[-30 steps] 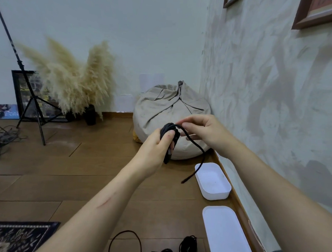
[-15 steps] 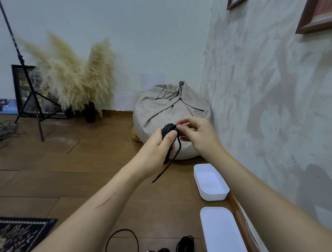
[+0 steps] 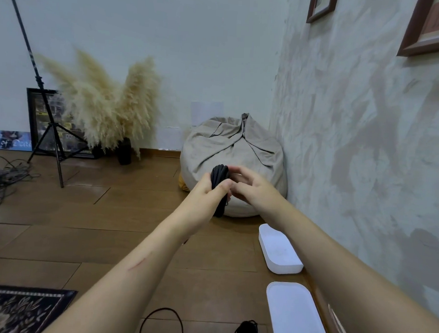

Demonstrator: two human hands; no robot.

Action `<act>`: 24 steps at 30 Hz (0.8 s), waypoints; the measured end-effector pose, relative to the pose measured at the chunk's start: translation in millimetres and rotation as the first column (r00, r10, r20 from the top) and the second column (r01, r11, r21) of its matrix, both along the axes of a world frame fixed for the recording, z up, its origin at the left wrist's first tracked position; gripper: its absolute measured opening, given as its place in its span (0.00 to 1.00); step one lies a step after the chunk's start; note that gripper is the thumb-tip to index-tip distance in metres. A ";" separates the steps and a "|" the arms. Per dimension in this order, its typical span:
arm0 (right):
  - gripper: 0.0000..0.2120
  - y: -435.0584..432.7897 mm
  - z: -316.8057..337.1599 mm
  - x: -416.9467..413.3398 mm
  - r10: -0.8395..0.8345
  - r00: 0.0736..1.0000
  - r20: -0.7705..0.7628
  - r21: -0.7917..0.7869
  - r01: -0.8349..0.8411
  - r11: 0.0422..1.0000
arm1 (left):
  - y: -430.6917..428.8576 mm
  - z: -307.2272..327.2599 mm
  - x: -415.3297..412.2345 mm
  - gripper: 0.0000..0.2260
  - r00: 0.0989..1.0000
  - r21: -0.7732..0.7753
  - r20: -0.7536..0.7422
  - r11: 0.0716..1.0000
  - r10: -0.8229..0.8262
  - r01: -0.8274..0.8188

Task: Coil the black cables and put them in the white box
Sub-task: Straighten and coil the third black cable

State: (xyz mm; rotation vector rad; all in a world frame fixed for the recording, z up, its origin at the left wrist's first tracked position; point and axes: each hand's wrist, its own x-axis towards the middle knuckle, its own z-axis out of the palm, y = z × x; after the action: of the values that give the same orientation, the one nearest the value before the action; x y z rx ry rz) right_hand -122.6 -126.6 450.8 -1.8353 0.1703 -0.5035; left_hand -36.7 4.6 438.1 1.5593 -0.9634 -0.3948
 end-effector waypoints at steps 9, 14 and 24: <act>0.18 -3.3 -0.9 0.9 -0.034 0.999 -0.036 -0.026 0.033 0.999 | 1.0 6.5 6.5 0.14 0.997 -0.011 -0.056 0.999 -0.051 0.050; 0.18 0.5 -7.6 9.3 -0.016 1.000 -0.001 -0.001 0.016 1.000 | -0.3 7.5 11.0 0.12 0.966 -0.149 -0.230 0.985 -0.118 0.084; 0.18 -0.6 -20.0 19.4 0.046 0.998 -0.031 0.307 -0.035 0.951 | -2.4 12.2 12.1 0.18 0.907 -0.274 -0.392 0.961 -0.154 0.045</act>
State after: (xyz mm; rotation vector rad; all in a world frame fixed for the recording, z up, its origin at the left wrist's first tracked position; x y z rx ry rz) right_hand -103.2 -127.2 430.9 -1.5418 0.2231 -0.3897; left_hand -24.5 2.2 450.3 1.1295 -0.7324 -0.6169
